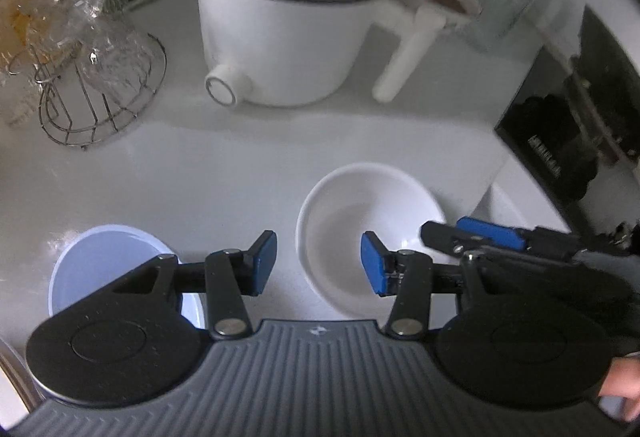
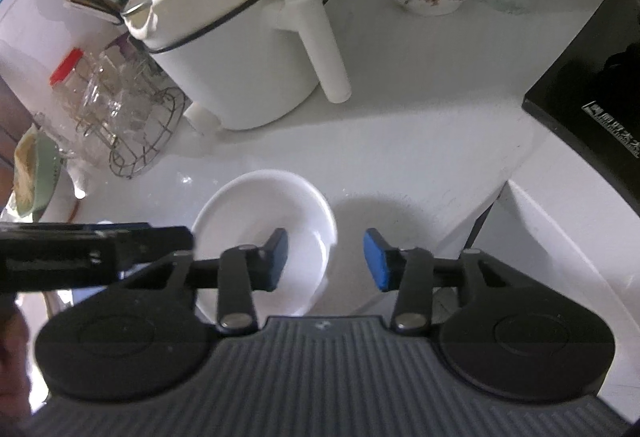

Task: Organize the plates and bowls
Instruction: 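Close the right gripper on the rim of the white bowl, then lift the white bowl and carry it toward the plate stack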

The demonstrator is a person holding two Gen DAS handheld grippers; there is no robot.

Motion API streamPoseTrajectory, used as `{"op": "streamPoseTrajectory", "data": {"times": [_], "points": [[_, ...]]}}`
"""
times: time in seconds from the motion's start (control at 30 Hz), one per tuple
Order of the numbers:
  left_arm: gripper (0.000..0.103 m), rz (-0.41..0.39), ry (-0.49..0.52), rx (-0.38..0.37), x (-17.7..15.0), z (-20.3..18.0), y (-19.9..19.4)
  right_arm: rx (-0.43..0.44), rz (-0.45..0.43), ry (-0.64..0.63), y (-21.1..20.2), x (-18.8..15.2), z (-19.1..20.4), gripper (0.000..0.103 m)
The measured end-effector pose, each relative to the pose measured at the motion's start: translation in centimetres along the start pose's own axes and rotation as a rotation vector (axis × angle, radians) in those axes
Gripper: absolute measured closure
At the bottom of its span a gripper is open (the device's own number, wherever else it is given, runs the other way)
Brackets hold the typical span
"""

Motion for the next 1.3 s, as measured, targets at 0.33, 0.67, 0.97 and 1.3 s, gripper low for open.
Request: {"op": "streamPoseTrajectory", "data": {"times": [0.33, 0.67, 0.97, 1.3], "points": [[0.069, 0.054, -0.016, 0.067, -0.1, 1.0, 2.8, 0.021, 0.041, 0.009, 1.4, -0.2, -0.6, 0.07], [0.095, 0.047, -0.067, 0.029, -1.0, 0.9, 2.4, 0.028, 0.072, -0.005, 1.1, -1.2, 0.2, 0.089], [0.095, 0.039, -0.206, -0.046, -1.1, 1.5, -0.5, 0.033, 0.072, -0.03, -0.2, -0.9, 0.9, 0.089], [0.095, -0.002, -0.109, -0.043, -0.3, -0.4, -4.7, 0.012, 0.064, -0.051, -3.8, 0.3, 1.8, 0.089]]}}
Point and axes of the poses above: each gripper's, at about its wrist camera, not at the fingertips, and y roughly the way its jaws point, z to its left, x to its top, the point moved 10 cm from there along y, roughly the way its jaws point, and after that the axes turned 6 degrees about x, right-handed, at the moved point
